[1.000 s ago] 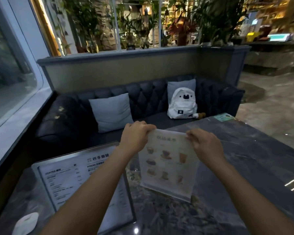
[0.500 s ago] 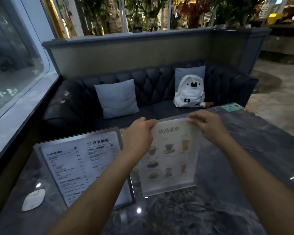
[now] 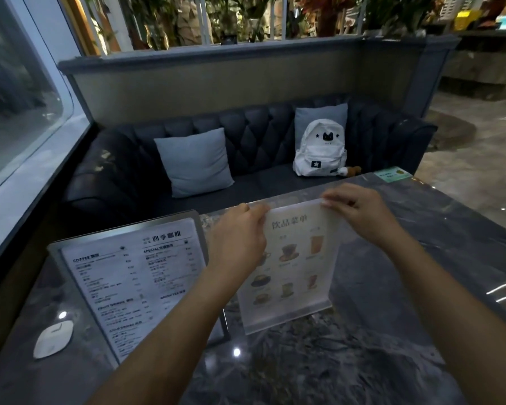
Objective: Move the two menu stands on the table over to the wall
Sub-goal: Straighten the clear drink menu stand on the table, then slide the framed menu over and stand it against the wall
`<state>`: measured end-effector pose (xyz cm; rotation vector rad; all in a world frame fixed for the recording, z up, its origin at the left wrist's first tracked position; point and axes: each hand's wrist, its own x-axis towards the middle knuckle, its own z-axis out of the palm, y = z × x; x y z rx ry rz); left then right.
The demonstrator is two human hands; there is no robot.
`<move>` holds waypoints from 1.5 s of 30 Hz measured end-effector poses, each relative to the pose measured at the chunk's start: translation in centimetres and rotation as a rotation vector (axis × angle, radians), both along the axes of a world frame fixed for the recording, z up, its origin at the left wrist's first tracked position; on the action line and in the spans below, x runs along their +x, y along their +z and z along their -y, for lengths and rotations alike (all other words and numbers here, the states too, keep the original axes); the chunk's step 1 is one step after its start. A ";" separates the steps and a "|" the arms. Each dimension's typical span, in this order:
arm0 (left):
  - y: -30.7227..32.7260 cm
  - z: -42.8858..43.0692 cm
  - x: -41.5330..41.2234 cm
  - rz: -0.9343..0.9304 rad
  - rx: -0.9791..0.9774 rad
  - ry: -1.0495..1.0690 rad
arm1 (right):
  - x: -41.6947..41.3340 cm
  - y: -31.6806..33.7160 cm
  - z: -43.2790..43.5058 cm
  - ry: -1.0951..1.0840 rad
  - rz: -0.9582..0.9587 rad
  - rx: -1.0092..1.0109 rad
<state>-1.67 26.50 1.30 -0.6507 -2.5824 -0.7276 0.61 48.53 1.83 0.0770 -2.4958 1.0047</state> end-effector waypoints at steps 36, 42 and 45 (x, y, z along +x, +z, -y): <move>-1.8 23.8 -2.1 0.088 0.204 0.346 | -3.9 1.4 23.2 0.053 0.255 0.554; -4.0 24.5 -1.7 0.236 0.474 0.290 | -3.1 -0.7 25.2 -0.007 0.254 0.197; -4.9 24.7 -1.2 0.267 0.675 0.274 | -2.6 -3.1 25.6 -0.031 0.175 -0.138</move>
